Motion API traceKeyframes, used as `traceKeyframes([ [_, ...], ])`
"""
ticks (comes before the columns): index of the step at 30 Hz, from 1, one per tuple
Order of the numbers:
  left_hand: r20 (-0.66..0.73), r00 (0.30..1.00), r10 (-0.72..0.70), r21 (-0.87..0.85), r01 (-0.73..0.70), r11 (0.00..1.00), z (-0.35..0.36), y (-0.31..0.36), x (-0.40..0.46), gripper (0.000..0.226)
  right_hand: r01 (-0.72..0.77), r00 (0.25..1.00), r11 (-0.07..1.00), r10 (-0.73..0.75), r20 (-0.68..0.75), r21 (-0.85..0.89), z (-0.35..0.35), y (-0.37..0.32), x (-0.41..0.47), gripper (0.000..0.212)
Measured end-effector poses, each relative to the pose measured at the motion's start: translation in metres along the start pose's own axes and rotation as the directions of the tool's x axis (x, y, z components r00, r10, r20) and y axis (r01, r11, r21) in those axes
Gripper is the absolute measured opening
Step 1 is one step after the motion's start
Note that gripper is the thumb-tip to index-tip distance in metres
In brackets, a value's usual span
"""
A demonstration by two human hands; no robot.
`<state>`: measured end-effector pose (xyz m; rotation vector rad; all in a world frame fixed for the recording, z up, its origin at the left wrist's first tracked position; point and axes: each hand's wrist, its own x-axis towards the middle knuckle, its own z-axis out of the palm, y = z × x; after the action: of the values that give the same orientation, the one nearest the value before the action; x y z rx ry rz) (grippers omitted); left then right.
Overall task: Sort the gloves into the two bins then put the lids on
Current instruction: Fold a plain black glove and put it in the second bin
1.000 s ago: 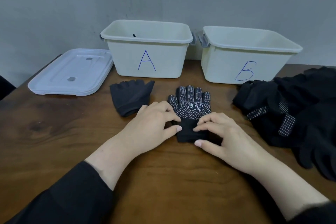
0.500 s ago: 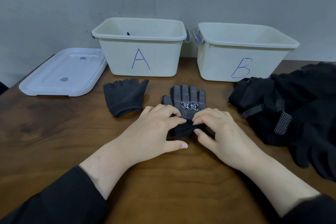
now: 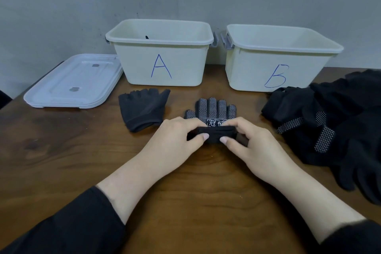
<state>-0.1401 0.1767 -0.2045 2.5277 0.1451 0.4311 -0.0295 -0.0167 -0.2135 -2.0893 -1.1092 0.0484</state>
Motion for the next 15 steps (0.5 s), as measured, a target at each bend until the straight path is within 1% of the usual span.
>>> traceKeyframes([
  [2, -0.003, 0.998, -0.062, -0.055, 0.062, 0.997, 0.002, -0.002, 0.003, 0.03, -0.029, 0.999, 0.997, 0.032, -0.038, 0.078, 0.002, 0.004, 0.005, 0.022],
  [3, -0.001, 0.997, -0.079, -0.072, 0.079, 0.994, 0.002, -0.002, 0.004, 0.035, -0.034, 0.998, 0.995, 0.039, -0.049, 0.091, 0.003, 0.004, 0.006, 0.023],
  [5, -0.002, 0.995, -0.104, -0.08, 0.103, 0.991, 0.002, -0.003, 0.005, 0.042, -0.044, 0.997, 0.996, 0.05, -0.062, 0.082, 0.005, 0.006, 0.009, 0.028],
  [7, -0.012, 0.995, -0.095, -0.032, 0.094, 0.995, 0.004, -0.002, 0.005, 0.046, -0.043, 0.996, 0.998, 0.047, -0.081, 0.047, 0.008, 0.007, 0.01, 0.035],
  [9, -0.042, 0.997, -0.059, 0.042, 0.06, 0.997, 0.005, -0.003, 0.006, 0.046, 0.0, 0.993, 0.999, -0.004, -0.114, -0.034, 0.01, 0.009, 0.01, 0.04],
  [12, -0.08, 0.997, 0.008, 0.129, 0.003, 0.992, 0.005, -0.006, 0.007, 0.046, 0.083, 0.981, 0.968, -0.121, -0.154, -0.236, 0.01, 0.011, 0.01, 0.035],
  [14, -0.069, 0.994, 0.09, 0.237, -0.071, 0.969, 0.005, -0.007, 0.008, 0.04, 0.13, 0.974, 0.932, -0.183, -0.132, -0.337, 0.011, 0.012, 0.01, 0.027],
  [15, -0.054, 0.989, 0.14, 0.286, -0.118, 0.951, 0.007, -0.007, 0.008, 0.034, 0.164, 0.972, 0.911, -0.216, -0.098, -0.377, 0.012, 0.013, 0.01, 0.024],
])
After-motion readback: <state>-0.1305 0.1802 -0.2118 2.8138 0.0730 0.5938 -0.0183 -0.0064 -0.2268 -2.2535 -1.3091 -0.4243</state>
